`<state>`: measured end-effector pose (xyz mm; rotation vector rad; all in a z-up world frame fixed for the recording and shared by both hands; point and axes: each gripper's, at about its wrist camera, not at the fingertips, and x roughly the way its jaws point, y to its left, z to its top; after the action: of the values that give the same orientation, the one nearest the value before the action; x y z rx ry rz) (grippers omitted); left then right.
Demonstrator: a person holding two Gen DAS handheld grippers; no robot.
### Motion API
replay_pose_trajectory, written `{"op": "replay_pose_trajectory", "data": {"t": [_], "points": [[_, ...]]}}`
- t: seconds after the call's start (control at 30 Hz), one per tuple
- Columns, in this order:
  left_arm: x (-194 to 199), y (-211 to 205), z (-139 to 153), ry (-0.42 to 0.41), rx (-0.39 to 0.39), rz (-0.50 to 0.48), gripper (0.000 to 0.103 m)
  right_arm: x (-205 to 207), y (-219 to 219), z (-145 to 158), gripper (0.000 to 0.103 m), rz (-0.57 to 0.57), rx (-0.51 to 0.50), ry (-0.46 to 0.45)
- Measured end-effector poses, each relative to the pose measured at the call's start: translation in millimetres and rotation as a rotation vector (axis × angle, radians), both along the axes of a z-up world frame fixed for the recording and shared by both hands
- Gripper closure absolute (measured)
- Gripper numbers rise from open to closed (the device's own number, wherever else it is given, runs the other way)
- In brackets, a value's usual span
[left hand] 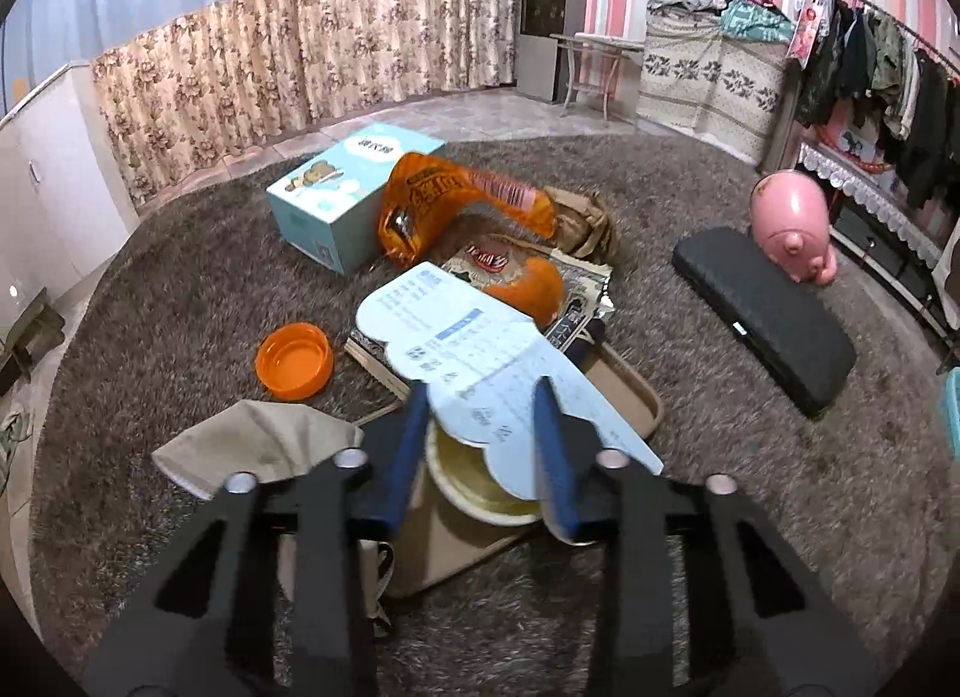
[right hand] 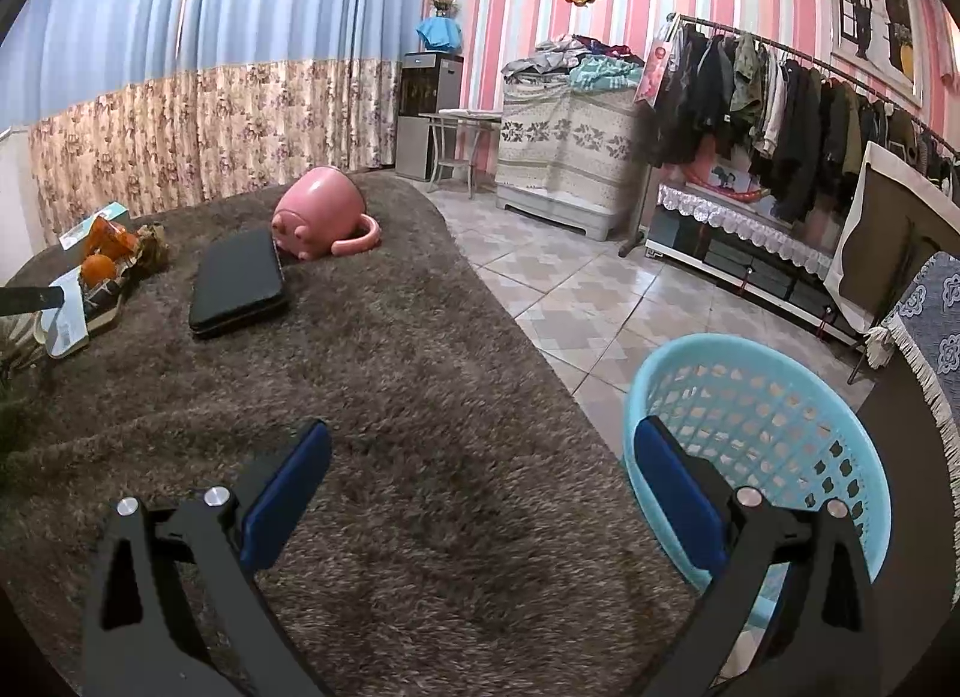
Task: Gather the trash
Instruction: 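Grasp the white paper slip with the left tool while the right tool grasps the cream bowl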
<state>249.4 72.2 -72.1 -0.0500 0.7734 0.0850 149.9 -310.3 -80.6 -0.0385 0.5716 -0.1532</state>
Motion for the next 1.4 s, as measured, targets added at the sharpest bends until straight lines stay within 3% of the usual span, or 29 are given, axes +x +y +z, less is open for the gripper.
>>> {"op": "replay_pose_trajectory", "data": {"t": [0.23,0.57,0.77,0.87,1.13,1.4], "points": [[-23.1,-0.4,22.2,-0.087,-0.029,-0.043,0.095,-2.0,0.5,0.8,0.005,0.004,-0.016,-0.009],[-74.6,28.3,59.2,-0.190,-0.024,-0.060,0.102,-1.7,10.4,7.2,0.005,0.026,-0.036,-0.015],[-94.9,70.5,67.3,-0.200,-0.043,-0.019,0.102,13.4,37.8,18.9,0.005,0.070,0.070,-0.011],[-101.0,90.5,65.6,-0.192,-0.034,0.000,0.101,28.1,76.6,23.6,0.005,0.142,0.106,-0.002],[-103.4,137.1,62.8,-0.194,-0.072,0.015,0.101,65.3,191.9,19.4,0.005,0.329,0.068,0.042],[-97.8,154.3,47.5,-0.182,-0.048,0.025,0.102,91.4,276.6,5.1,0.005,0.461,0.029,0.108]]}}
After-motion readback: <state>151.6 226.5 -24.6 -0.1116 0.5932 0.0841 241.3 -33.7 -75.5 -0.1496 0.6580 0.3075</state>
